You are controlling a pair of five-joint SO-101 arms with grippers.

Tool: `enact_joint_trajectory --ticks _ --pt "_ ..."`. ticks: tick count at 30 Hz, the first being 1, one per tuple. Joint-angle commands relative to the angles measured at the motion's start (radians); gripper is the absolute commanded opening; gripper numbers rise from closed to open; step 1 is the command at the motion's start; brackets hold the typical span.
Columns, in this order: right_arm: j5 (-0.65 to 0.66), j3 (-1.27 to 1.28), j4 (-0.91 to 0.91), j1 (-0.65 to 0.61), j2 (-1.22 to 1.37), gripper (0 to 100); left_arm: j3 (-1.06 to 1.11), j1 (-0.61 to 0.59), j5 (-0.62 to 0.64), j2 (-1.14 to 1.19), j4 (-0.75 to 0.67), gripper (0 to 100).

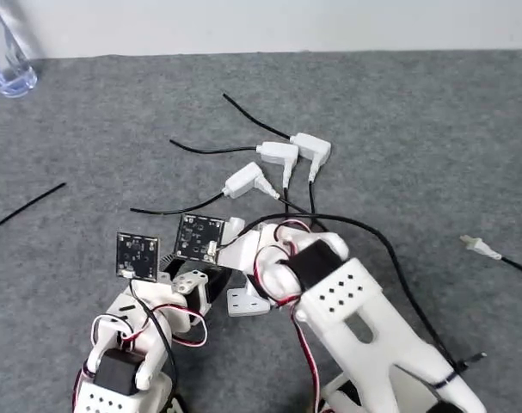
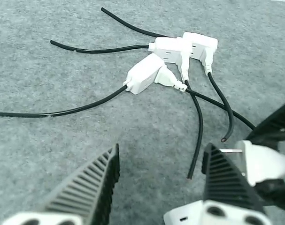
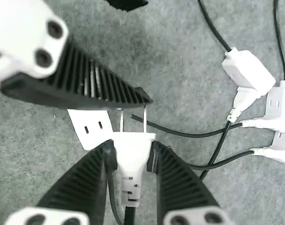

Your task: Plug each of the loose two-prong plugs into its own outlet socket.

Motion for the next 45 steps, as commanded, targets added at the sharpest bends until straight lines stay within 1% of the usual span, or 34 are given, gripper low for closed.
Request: enact_joint_trajectory --ticks 1,18,22,41,45 --pt "-0.012 -0.058 -0.002 -0.022 -0.061 0.9 -0.001 0.003 0.0 -0.012 0.017 27" --pt "-0.014 -0.063 -0.007 -0.022 -0.085 0.9 -0.001 0.003 0.0 -0.012 0.017 27" --pt "-0.029 -0.061 -0.002 -0.022 -0.13 0.9 -0.001 0.003 0.0 -0.012 0.017 27" --pt "-0.052 -0.063 -0.008 -0.036 -0.136 0.9 -0.001 0.003 0.0 -0.012 0.017 27" --pt "-0.051 -0.063 0.001 -0.004 -0.136 0.9 -0.001 0.003 0.0 -0.012 0.017 27"
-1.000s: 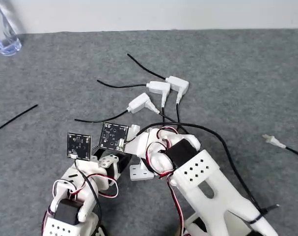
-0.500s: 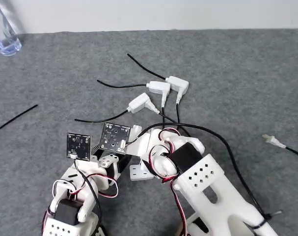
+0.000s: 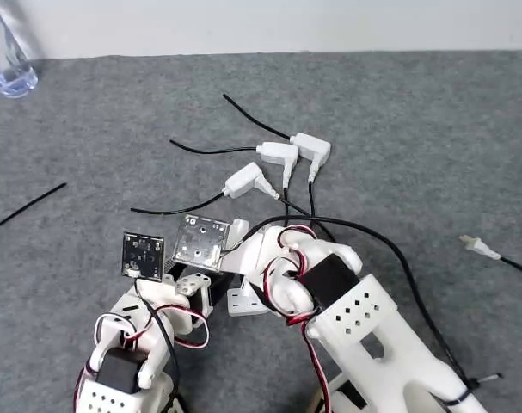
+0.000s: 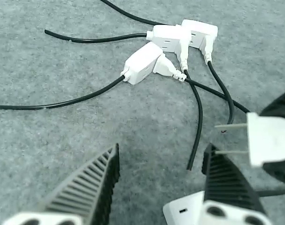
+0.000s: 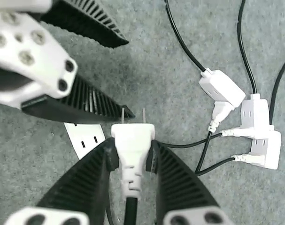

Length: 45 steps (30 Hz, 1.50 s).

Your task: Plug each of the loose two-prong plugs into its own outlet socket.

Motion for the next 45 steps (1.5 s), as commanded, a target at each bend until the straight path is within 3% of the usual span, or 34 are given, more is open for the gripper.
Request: enact_joint_trajectory --ticks 1,5,12,15,19,27,36,39,43,45 --pt "-0.006 -0.06 -0.002 0.038 -0.027 0.9 -0.005 -0.005 0.006 -0.012 0.015 27" --pt "0.026 -0.081 0.068 0.074 -0.027 0.9 -0.059 -0.133 0.005 -0.012 0.124 27" --pt "0.028 -0.308 0.282 0.074 0.039 0.9 -0.113 -0.6 -0.003 -0.012 0.235 27" --pt "0.014 -0.45 0.4 0.073 0.173 0.9 -0.073 -0.773 -0.089 -0.012 0.232 27" --pt "-0.021 -0.623 0.489 0.071 0.401 0.9 -0.027 -0.896 -0.215 -0.012 0.232 27" --pt "-0.04 -0.902 0.621 0.013 0.811 0.9 -0.005 -0.944 -0.285 -0.012 0.236 27" --pt "-0.044 -0.895 0.622 -0.071 0.972 0.8 -0.005 -0.942 -0.287 -0.012 0.238 27" --pt "0.008 -0.878 0.622 -0.082 0.974 0.8 -0.005 -0.942 -0.287 -0.012 0.238 27" --pt "0.236 -0.775 0.622 -0.091 0.972 0.8 -0.005 -0.942 -0.287 -0.012 0.239 27" --pt "0.27 -0.773 0.619 -0.074 0.975 0.8 -0.005 -0.941 -0.287 -0.012 0.239 27"
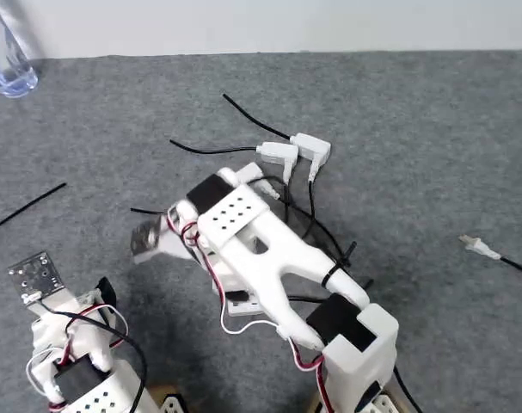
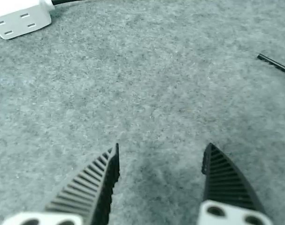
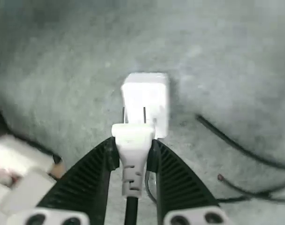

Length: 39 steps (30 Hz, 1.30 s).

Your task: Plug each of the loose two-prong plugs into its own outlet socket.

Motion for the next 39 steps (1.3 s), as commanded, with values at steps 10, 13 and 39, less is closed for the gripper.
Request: enact_joint_trajectory --ticks 10,13,39 --pt "0.109 -0.021 0.025 0.03 0.001 0.8 -0.007 -0.002 -0.009 -0.012 0.011 27" --pt "0.109 -0.017 -0.002 0.03 0.001 0.8 -0.007 -0.002 -0.009 -0.012 0.011 27" --pt "0.106 0.069 -0.166 0.027 0.113 0.8 -0.007 -0.002 -0.009 -0.012 0.031 27"
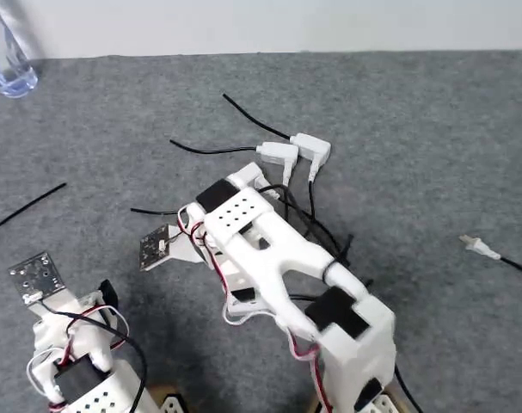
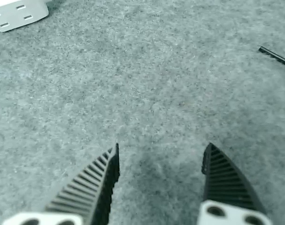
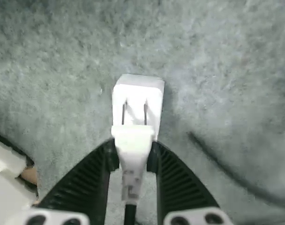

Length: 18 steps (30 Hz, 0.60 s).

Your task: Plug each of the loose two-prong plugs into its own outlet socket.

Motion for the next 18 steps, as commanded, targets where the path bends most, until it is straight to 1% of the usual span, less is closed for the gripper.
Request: enact_joint_trajectory --ticks 1,8,11,15,18 --pt "0.005 -0.015 -0.022 -0.013 0.025 0.8 -0.007 -0.002 -0.009 -0.012 0.006 27" --pt "0.003 -0.021 -0.015 -0.065 0.025 0.8 -0.007 -0.002 -0.009 -0.012 0.006 27" --pt "-0.006 -0.035 -0.007 -0.056 0.024 0.8 -0.007 -0.002 -0.009 -0.012 0.006 27" --pt "-0.02 -0.1 0.042 0.025 -0.019 0.9 -0.007 0.0 -0.009 -0.012 0.006 27" --pt "-0.002 -0.107 -0.001 0.153 -0.079 0.9 -0.007 0.02 -0.009 -0.012 0.006 27"
